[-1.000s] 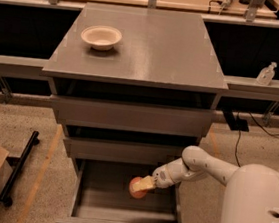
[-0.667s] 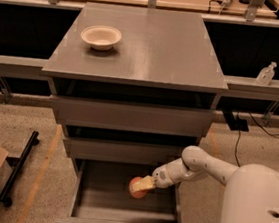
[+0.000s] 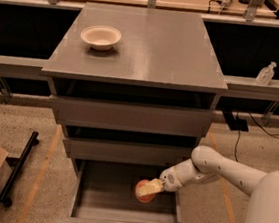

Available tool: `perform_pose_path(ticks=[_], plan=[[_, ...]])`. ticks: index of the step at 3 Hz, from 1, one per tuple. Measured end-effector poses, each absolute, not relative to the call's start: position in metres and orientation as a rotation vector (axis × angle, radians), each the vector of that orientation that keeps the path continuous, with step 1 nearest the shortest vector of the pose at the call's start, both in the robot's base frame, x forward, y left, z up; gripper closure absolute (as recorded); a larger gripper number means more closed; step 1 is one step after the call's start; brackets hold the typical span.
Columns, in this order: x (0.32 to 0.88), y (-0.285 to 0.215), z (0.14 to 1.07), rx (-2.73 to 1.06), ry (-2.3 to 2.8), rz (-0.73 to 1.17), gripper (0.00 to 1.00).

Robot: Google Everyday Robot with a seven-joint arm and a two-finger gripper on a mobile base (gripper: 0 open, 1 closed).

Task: Pick apple from bottom drawer and place on counter

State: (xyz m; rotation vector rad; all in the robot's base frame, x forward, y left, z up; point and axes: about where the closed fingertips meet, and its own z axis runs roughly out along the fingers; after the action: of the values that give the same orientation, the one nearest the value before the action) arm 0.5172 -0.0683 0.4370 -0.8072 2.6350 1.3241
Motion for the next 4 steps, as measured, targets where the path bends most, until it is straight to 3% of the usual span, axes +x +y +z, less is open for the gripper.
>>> perform_pose_path(ticks=[1,4], plan=[[0.526,-0.094,0.512,-0.857,2.645,1.211,1.0],[0.528,-0.094,0.541,-1.121,2.653,1.071,1.0]])
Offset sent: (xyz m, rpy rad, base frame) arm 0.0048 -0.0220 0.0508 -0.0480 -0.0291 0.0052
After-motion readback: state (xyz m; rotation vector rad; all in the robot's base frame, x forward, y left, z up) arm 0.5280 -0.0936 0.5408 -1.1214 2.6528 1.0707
